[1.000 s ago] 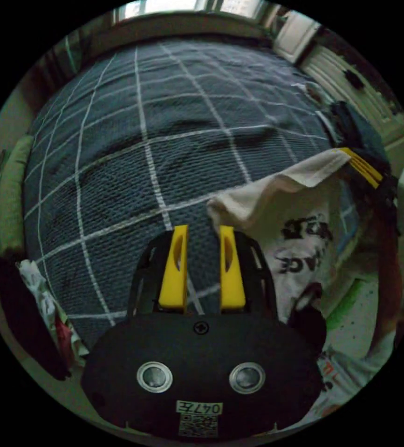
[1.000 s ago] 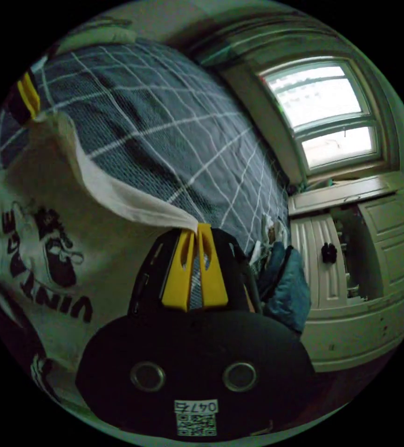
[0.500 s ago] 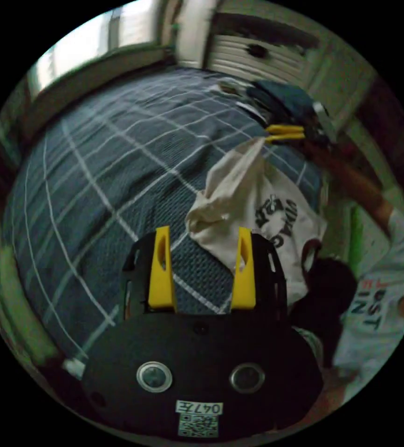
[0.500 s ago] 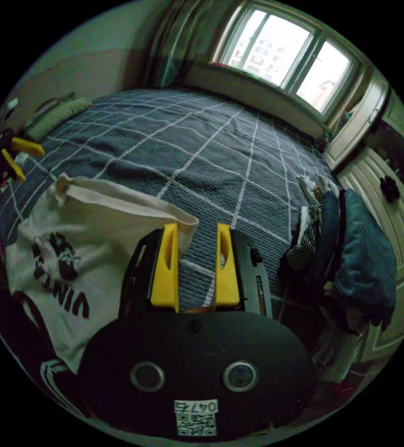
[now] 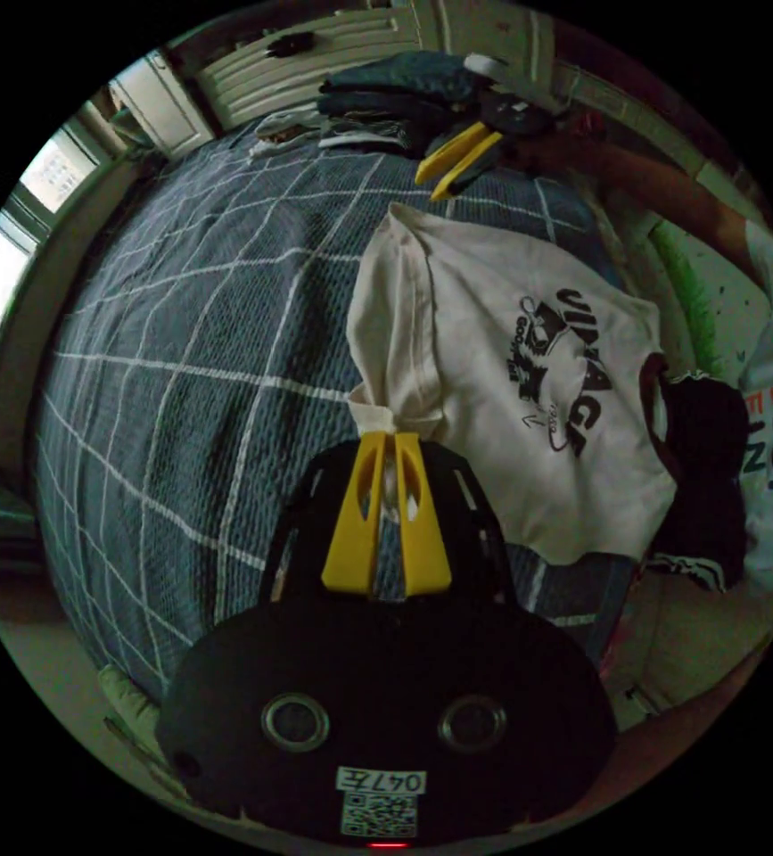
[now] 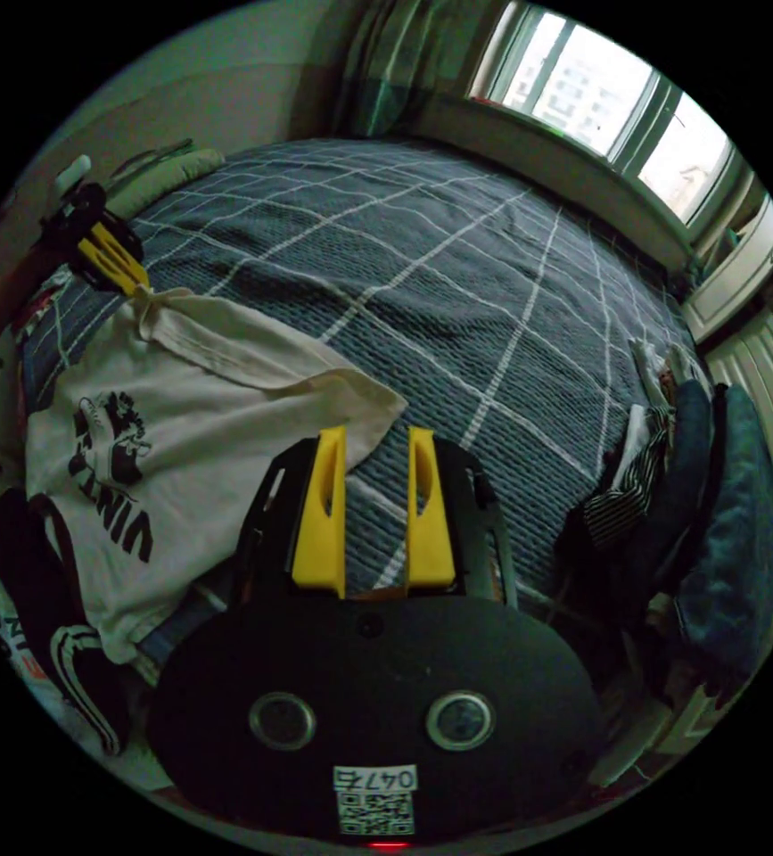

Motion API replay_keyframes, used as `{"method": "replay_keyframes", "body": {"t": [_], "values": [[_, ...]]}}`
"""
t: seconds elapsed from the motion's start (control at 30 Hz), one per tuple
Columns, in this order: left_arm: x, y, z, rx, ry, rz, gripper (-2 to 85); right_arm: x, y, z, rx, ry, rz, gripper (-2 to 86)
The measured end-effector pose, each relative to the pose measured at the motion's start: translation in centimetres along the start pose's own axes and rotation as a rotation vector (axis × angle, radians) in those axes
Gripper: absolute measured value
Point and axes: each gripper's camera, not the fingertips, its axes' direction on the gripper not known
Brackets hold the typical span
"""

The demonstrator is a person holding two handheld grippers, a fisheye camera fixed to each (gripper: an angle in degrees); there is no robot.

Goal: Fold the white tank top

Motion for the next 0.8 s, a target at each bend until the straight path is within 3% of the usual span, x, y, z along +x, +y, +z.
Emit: {"method": "replay_keyframes", "body": {"t": [0.13, 0.3, 0.5, 0.67, 0.8], "values": [[-2.0, 1.4, 0.1, 0.082, 0.033, -0.134, -0.3, 3.2, 0.2, 2.5, -0.010, -0.051, 0.093, 5.7], [-4.2, 5.7, -1.1, 0.340, 0.092, -0.330, -0.6, 5.5, 0.9, 4.3, 0.014, -0.292, 0.130, 0.6], [-4.5, 9.4, -1.4, 0.438, -0.077, -0.474, -0.7, 5.7, 1.9, 0.3, 0.246, -0.148, 0.068, -0.3], [-4.9, 9.5, 2.4, 0.214, -0.316, -0.761, 0.2, 5.4, 1.4, 1.7, 0.174, 0.088, 0.074, 0.1], [-5.5, 9.5, 5.3, 0.043, -0.287, -0.965, 8.1, 4.6, 1.7, 4.1, -0.006, 0.201, 0.150, 3.2]]}}
